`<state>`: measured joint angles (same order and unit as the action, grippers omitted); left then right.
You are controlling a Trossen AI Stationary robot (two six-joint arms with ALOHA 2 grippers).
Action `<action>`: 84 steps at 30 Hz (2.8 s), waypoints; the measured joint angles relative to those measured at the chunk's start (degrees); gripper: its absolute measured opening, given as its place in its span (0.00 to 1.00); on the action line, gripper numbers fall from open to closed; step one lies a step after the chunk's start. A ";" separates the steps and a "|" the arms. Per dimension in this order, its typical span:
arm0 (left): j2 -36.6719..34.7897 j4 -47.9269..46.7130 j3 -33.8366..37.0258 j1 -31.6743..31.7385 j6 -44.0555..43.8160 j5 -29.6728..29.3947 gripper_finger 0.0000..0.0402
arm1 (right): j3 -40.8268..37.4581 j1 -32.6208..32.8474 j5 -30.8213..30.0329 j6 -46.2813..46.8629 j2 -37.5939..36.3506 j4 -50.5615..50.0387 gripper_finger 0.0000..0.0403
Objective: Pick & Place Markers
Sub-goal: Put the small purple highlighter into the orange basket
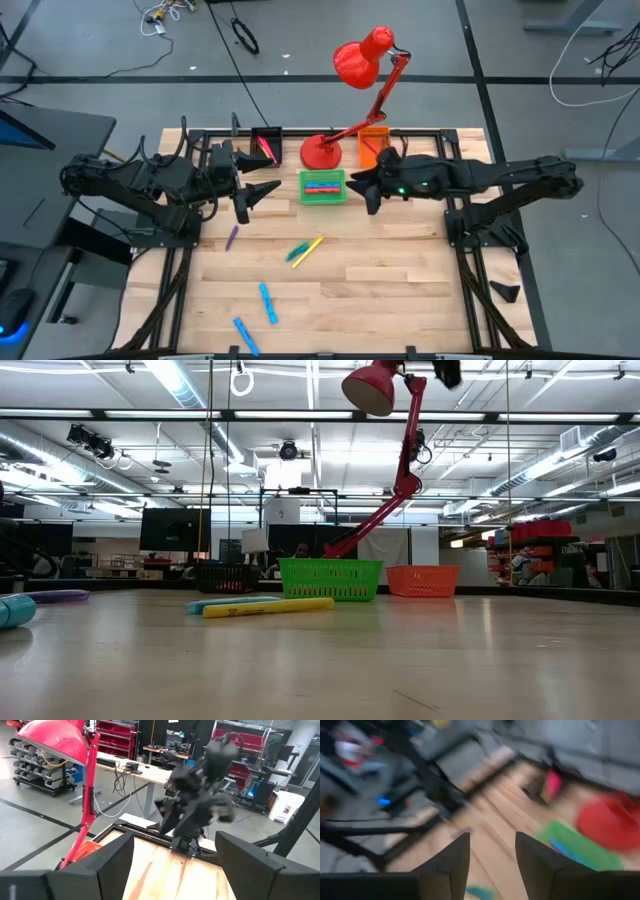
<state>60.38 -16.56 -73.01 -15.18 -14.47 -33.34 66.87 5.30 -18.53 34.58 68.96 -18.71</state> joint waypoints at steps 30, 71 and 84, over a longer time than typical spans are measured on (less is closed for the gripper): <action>-0.02 -37.75 0.00 -2.21 -52.22 7.61 0.71 | 0.02 5.28 10.65 -12.74 -0.82 23.63 0.39; 4.55 -60.14 18.46 -2.21 -75.14 35.89 0.71 | 0.02 5.25 12.14 -22.02 -0.82 22.02 0.39; 4.55 -46.13 32.27 -0.45 -76.84 35.51 0.71 | 0.02 5.25 11.97 -24.54 -0.79 22.05 0.39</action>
<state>64.93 -62.68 -40.74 -15.63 -91.31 2.17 66.89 10.55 -6.57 10.04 68.16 3.33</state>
